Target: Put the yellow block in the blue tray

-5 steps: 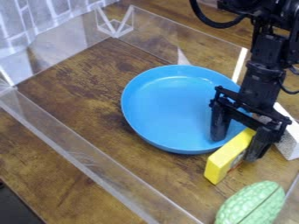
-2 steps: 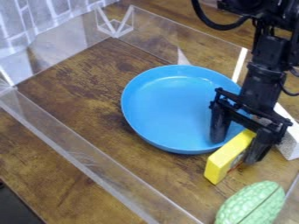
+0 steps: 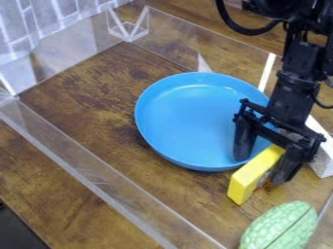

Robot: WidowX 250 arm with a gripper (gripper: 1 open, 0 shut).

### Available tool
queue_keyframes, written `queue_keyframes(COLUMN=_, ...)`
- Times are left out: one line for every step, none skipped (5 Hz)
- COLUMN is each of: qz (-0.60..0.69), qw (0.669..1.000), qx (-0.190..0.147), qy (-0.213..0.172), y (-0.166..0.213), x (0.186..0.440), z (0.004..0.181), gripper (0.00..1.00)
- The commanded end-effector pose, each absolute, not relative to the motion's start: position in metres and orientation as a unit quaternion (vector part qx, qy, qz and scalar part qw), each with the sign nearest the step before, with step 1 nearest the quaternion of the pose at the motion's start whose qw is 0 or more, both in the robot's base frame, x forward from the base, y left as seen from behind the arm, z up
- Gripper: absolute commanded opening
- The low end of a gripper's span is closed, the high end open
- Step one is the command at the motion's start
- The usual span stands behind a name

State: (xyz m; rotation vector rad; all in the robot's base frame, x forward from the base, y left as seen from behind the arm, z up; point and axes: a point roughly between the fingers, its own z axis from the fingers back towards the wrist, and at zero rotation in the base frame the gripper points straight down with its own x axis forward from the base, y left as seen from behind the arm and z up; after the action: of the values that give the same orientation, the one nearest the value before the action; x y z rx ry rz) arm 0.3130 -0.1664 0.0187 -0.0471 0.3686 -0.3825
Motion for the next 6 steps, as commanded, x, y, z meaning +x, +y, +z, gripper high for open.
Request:
queue_keyframes(qz=-0.219, qw=0.956, qx=-0.024, qy=0.193, y=-0.1764, x=0.3044, z=0.0165, gripper=1.00)
queue_keyframes(qz=-0.225, qw=0.953, qx=-0.023, qy=0.200, y=-0.1768, x=0.3030, z=0.0166, gripper=1.00)
queue_keyframes(qz=-0.230, qw=0.951, qx=-0.022, qy=0.206, y=-0.1773, x=0.3015, z=0.0165, gripper=1.00)
queue_keyframes(qz=-0.234, qw=0.949, qx=-0.022, qy=0.210, y=-0.1781, x=0.3014, z=0.0168, gripper=0.00)
queue_keyframes(qz=-0.237, qw=0.948, qx=-0.023, qy=0.211, y=-0.1793, x=0.3003, z=0.0196, gripper=0.00)
queue_keyframes(qz=-0.239, qw=0.948, qx=-0.025, qy=0.209, y=-0.1801, x=0.2999, z=0.0248, gripper=0.00)
